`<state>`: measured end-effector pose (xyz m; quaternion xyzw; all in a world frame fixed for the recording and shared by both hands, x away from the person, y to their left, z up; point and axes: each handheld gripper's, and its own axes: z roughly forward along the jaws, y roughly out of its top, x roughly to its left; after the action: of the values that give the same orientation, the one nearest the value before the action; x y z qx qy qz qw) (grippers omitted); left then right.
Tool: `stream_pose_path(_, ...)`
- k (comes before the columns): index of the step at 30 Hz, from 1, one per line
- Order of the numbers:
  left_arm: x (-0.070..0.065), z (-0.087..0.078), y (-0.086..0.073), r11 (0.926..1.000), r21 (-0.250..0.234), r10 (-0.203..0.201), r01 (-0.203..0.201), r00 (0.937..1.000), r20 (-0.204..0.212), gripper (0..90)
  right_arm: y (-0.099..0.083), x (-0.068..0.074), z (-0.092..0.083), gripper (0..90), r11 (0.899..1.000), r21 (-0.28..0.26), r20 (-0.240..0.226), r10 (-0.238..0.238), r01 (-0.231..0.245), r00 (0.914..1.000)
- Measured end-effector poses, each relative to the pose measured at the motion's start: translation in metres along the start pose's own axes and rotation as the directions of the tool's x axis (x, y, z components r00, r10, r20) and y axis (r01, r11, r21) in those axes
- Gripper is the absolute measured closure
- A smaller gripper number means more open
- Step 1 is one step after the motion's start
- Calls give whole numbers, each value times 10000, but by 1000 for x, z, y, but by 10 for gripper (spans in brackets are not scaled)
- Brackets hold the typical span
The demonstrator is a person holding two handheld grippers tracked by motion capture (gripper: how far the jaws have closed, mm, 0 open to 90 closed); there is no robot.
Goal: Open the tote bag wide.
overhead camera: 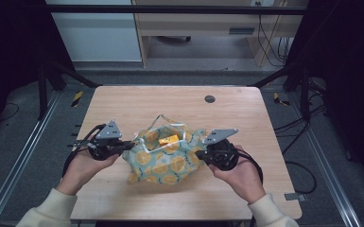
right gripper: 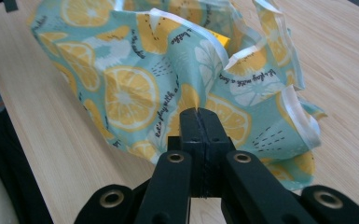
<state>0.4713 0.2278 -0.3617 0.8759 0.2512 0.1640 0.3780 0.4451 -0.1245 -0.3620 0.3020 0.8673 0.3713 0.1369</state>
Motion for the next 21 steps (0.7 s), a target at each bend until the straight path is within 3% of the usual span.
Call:
stream_pose_path(8,-22,-15,0,9985,-417,388,-366,9979,521,893,-17,2,-7,900,9999,130,280,-51,48,9996)
stream_pose_path(13,-40,-18,-3,9959,-625,711,-649,9922,1020,894,-27,2,-5,900,9997,213,249,150,-155,9996)
stream_pose_path(21,-55,-10,-18,9948,-348,1002,-958,9822,1587,894,-42,2,6,900,9979,535,172,353,-361,9992)
